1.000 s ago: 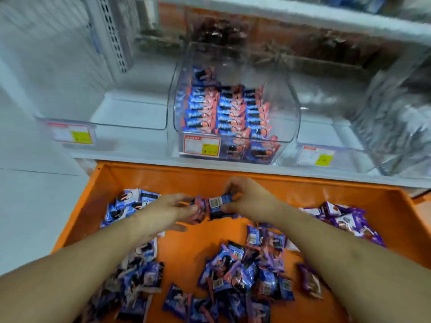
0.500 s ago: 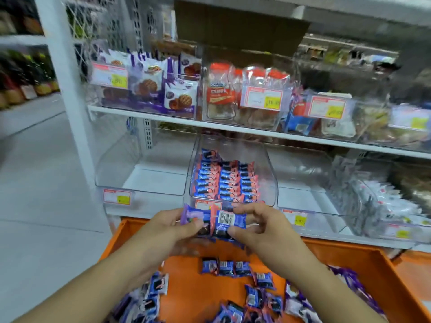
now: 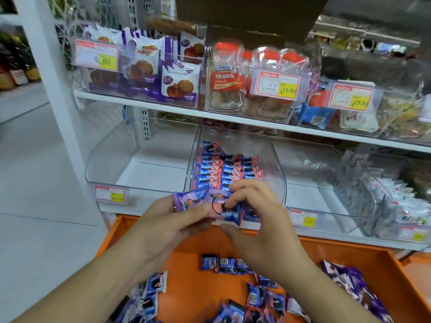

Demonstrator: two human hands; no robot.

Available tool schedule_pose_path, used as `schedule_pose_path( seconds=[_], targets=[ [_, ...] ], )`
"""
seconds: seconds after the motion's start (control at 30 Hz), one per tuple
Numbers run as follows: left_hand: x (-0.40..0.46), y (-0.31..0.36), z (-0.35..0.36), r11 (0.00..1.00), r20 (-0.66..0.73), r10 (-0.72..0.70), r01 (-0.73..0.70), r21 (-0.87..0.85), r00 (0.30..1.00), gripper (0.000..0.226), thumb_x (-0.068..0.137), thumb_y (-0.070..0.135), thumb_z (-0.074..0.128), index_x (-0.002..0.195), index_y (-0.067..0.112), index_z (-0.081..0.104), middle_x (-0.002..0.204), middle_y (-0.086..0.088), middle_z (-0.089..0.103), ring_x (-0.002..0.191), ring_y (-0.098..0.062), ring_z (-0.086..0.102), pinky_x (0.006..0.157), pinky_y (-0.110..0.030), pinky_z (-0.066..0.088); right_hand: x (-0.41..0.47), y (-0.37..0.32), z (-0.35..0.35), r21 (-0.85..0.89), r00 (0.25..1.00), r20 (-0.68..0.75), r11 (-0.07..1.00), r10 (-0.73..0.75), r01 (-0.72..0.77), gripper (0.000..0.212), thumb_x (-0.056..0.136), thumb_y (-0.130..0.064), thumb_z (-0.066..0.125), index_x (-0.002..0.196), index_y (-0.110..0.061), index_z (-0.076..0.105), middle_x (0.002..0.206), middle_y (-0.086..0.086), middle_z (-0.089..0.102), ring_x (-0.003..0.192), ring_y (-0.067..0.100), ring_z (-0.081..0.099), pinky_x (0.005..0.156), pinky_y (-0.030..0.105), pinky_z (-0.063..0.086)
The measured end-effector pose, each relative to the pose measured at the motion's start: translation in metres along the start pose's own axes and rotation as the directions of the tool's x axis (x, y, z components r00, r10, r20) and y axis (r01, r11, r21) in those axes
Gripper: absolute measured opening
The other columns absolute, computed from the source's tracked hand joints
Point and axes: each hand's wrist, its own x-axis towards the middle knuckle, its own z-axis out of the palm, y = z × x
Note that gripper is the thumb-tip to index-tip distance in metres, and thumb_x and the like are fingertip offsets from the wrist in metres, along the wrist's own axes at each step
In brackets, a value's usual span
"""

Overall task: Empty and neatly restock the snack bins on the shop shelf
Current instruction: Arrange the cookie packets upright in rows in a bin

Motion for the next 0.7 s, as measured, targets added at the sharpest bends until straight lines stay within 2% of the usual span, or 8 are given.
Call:
schedule_pose_path(
  seconds=[0.07,0.2,0.3,0.37,0.43,0.53,0.6,0.7],
  targets=[
    [0.000,0.000,-0.004,0.999,-0.023,0.020,-0.019,0.047,1.000,0.038,0.082,0.004,0.076,0.119,-0.001,0.071,0.111,-0.018,0.078,0.109,-0.034,0.073,0.095,-0.042,0.061,-0.002,0.000,0.000,0.038,1.000,-0.007,0.999,0.020,-0.019,0.037,0.083,-0.007,0.085,0.104,-0.028,0.064,0.129,-0.018,0.054,0.130,0.011,0.053,0.098,0.017,0.045],
    [-0.006,0.000,-0.006,0.994,-0.051,0.025,-0.019,0.106,0.998,0.041,0.075,0.005,0.081,0.115,-0.001,0.071,0.105,-0.017,0.078,0.105,-0.036,0.074,0.098,-0.048,0.058,-0.006,-0.001,-0.002,0.074,0.991,0.006,0.989,0.131,-0.131,0.043,0.090,-0.018,0.080,0.121,-0.040,0.060,0.132,-0.022,0.055,0.131,0.005,0.052,0.104,0.024,0.048],
    [-0.010,0.000,-0.003,0.995,-0.092,0.025,-0.015,0.103,0.995,0.033,0.081,0.003,0.079,0.113,-0.001,0.070,0.102,-0.016,0.079,0.101,-0.034,0.076,0.094,-0.047,0.061,-0.008,-0.004,-0.005,0.188,0.931,0.113,0.913,0.346,-0.362,0.041,0.092,-0.029,0.078,0.121,-0.052,0.059,0.116,-0.016,0.065,0.103,0.012,0.063,0.083,0.031,0.059],
    [-0.013,0.001,-0.002,0.998,-0.089,0.005,0.000,0.062,0.996,0.028,0.088,0.006,0.073,0.116,0.000,0.071,0.106,-0.016,0.079,0.103,-0.032,0.075,0.093,-0.047,0.062,-0.010,-0.005,-0.006,0.247,0.895,0.154,0.861,0.418,-0.444,0.034,0.093,-0.027,0.079,0.114,-0.048,0.063,0.100,-0.013,0.071,0.091,0.021,0.067,0.073,0.039,0.058],
    [-0.014,0.002,-0.004,0.999,-0.086,-0.014,0.017,0.039,0.996,0.028,0.093,0.013,0.070,0.120,0.005,0.072,0.112,-0.014,0.078,0.107,-0.030,0.075,0.098,-0.051,0.058,-0.012,-0.004,-0.008,0.294,0.883,0.154,0.833,0.443,-0.469,0.033,0.091,-0.020,0.081,0.111,-0.042,0.066,0.096,-0.018,0.072,0.087,0.019,0.069,0.074,0.042,0.059],
    [-0.016,0.004,-0.007,0.999,-0.123,-0.016,0.022,0.042,0.992,0.028,0.093,0.020,0.072,0.116,0.006,0.075,0.112,-0.013,0.078,0.109,-0.028,0.074,0.102,-0.048,0.055,-0.014,-0.001,-0.012,0.391,0.874,0.123,0.786,0.470,-0.478,0.035,0.086,-0.014,0.085,0.107,-0.037,0.070,0.091,0.008,0.067,0.078,0.026,0.064,0.071,0.042,0.059],
    [-0.017,0.005,-0.008,0.996,-0.152,-0.003,0.017,0.089,0.988,0.025,0.089,0.025,0.075,0.108,0.010,0.080,0.107,-0.011,0.079,0.109,-0.028,0.074,0.103,-0.046,0.055,-0.014,0.003,-0.014,0.453,0.872,0.122,0.755,0.475,-0.474,0.036,0.084,-0.008,0.085,0.109,-0.030,0.070,0.095,0.019,0.068,0.086,0.036,0.065,0.076,0.043,0.060],
    [-0.018,0.005,-0.009,0.987,-0.176,0.017,0.011,0.158,0.984,0.024,0.084,0.033,0.078,0.102,0.019,0.083,0.104,-0.006,0.080,0.107,-0.027,0.073,0.103,-0.044,0.055,-0.013,0.005,-0.016,0.480,0.883,0.144,0.749,0.448,-0.458,0.032,0.084,-0.003,0.084,0.108,-0.015,0.067,0.101,0.015,0.075,0.101,0.040,0.069,0.085,0.041,0.060]
  ],
)
